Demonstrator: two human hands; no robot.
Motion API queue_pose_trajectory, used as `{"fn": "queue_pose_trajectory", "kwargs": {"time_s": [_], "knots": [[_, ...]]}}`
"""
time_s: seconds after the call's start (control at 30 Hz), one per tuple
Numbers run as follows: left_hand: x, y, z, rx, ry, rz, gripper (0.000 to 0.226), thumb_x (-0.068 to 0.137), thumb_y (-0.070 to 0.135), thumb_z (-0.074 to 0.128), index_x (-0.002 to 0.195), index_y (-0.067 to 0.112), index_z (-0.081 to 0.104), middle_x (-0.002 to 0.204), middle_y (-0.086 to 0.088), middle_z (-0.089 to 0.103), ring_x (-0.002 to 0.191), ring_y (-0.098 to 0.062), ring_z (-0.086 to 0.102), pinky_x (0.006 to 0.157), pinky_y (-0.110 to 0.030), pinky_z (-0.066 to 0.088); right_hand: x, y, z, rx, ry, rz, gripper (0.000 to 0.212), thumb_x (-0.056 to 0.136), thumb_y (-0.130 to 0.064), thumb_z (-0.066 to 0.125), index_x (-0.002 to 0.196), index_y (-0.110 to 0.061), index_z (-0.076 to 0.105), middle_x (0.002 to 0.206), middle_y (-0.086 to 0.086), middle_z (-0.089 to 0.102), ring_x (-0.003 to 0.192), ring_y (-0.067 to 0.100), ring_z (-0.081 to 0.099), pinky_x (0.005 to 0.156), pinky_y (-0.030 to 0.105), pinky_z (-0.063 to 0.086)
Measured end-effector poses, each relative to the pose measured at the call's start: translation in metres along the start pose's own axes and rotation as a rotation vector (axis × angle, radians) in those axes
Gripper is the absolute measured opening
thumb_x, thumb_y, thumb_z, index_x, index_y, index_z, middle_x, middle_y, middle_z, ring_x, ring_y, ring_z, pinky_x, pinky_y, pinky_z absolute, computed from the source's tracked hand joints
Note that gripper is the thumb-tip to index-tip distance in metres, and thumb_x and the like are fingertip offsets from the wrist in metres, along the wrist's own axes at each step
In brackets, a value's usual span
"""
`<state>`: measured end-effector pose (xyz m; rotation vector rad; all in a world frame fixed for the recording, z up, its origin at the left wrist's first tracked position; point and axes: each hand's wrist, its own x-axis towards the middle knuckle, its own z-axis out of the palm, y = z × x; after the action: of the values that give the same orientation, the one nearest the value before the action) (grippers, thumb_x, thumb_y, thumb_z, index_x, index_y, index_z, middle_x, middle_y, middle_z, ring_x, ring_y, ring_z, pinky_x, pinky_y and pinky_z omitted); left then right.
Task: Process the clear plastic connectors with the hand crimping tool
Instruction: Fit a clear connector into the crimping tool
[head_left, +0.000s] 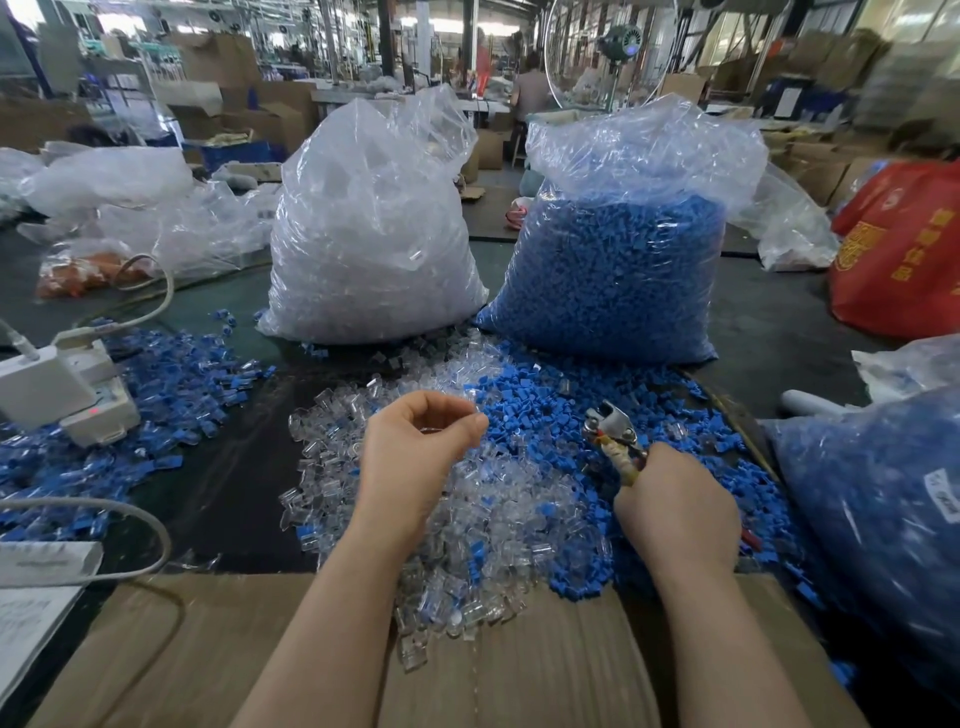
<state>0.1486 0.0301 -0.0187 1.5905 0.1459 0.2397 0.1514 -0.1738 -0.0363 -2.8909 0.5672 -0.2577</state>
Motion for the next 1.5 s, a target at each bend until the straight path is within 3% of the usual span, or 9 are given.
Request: {"fn": "queue_pose_trajectory", "kwargs": {"time_s": [0.17, 0.33, 0.5, 0.57, 0.7, 1.03, 1.23, 1.43, 1.5], "knots": [[-0.001, 0.004, 0.002, -0.022, -0.017, -0.031, 0.011, 0.08, 0.011, 0.079, 0.085, 0.013, 0.07, 0.077, -0.004, 0.075, 0.076, -0.018, 0.073, 0.066, -0.021, 0.054, -0.001, -0.003, 0.001, 0.102, 0.082, -0.023, 0.016, 0.089, -0.029, 0.061, 0.085, -0.021, 0.047, 0.072, -0.004, 0.044, 0.061, 0.019, 0.041, 0.059, 0.033, 0.035], [-0.004, 0.007, 0.003, -0.042, -0.024, -0.053, 0.012, 0.08, 0.01, 0.079, 0.086, 0.011, 0.069, 0.078, -0.005, 0.075, 0.076, -0.017, 0.073, 0.066, -0.021, 0.054, 0.001, -0.004, -0.002, 0.251, 0.066, -0.007, 0.012, 0.088, -0.03, 0.062, 0.086, -0.024, 0.052, 0.071, -0.007, 0.045, 0.064, 0.021, 0.041, 0.06, 0.033, 0.034], [-0.004, 0.007, 0.003, -0.048, -0.027, -0.062, 0.012, 0.08, 0.009, 0.078, 0.087, 0.009, 0.069, 0.08, -0.007, 0.075, 0.075, -0.017, 0.073, 0.064, -0.019, 0.053, -0.001, 0.003, 0.0, -0.01, 0.095, 0.027, 0.026, 0.086, -0.026, 0.063, 0.107, -0.012, 0.058, 0.112, 0.01, 0.055, 0.073, 0.026, 0.05, 0.067, 0.035, 0.035], [-0.004, 0.007, 0.003, -0.053, -0.028, -0.066, 0.012, 0.08, 0.009, 0.079, 0.087, 0.009, 0.069, 0.08, -0.007, 0.075, 0.075, -0.017, 0.073, 0.063, -0.019, 0.053, 0.0, 0.007, 0.0, -0.036, 0.04, 0.072, 0.028, 0.088, -0.027, 0.062, 0.109, -0.01, 0.058, 0.116, 0.012, 0.055, 0.084, 0.031, 0.059, 0.069, 0.036, 0.036], [-0.003, 0.007, 0.003, -0.05, -0.035, -0.064, 0.012, 0.08, 0.009, 0.078, 0.087, 0.008, 0.069, 0.079, -0.008, 0.075, 0.074, -0.018, 0.072, 0.063, -0.018, 0.053, 0.003, 0.006, 0.003, -0.075, -0.004, 0.033, 0.02, 0.09, -0.03, 0.058, 0.101, -0.014, 0.057, 0.099, 0.008, 0.06, 0.082, 0.028, 0.06, 0.066, 0.034, 0.037], [-0.003, 0.006, 0.004, -0.03, -0.054, -0.05, 0.012, 0.081, 0.008, 0.078, 0.088, 0.007, 0.069, 0.08, -0.01, 0.075, 0.073, -0.019, 0.07, 0.066, -0.022, 0.057, 0.004, 0.004, 0.006, -0.007, 0.052, -0.018, 0.008, 0.091, -0.023, 0.052, 0.093, -0.016, 0.05, 0.092, 0.004, 0.06, 0.069, 0.025, 0.046, 0.063, 0.034, 0.034], [-0.003, 0.005, 0.003, -0.02, -0.073, -0.053, 0.011, 0.08, 0.007, 0.077, 0.088, 0.007, 0.069, 0.08, -0.009, 0.075, 0.078, -0.024, 0.071, 0.069, -0.024, 0.059, 0.003, 0.004, 0.007, -0.005, -0.004, -0.03, 0.006, 0.089, -0.022, 0.053, 0.09, -0.017, 0.049, 0.088, 0.003, 0.058, 0.072, 0.025, 0.05, 0.065, 0.035, 0.038], [-0.003, 0.005, 0.002, -0.016, -0.079, -0.056, 0.011, 0.081, 0.008, 0.077, 0.088, 0.008, 0.069, 0.08, -0.007, 0.075, 0.078, -0.023, 0.072, 0.068, -0.023, 0.059, 0.003, 0.002, 0.007, 0.03, 0.051, -0.034, 0.014, 0.089, -0.028, 0.057, 0.095, -0.016, 0.053, 0.089, 0.002, 0.056, 0.067, 0.023, 0.045, 0.063, 0.034, 0.035], [-0.003, 0.005, 0.002, -0.019, -0.081, -0.059, 0.011, 0.081, 0.007, 0.076, 0.088, 0.007, 0.069, 0.079, -0.007, 0.075, 0.078, -0.024, 0.072, 0.068, -0.024, 0.059, 0.003, 0.001, 0.005, 0.091, 0.076, -0.03, 0.014, 0.088, -0.031, 0.059, 0.089, -0.019, 0.05, 0.075, -0.002, 0.054, 0.061, 0.02, 0.043, 0.06, 0.034, 0.035]]}}
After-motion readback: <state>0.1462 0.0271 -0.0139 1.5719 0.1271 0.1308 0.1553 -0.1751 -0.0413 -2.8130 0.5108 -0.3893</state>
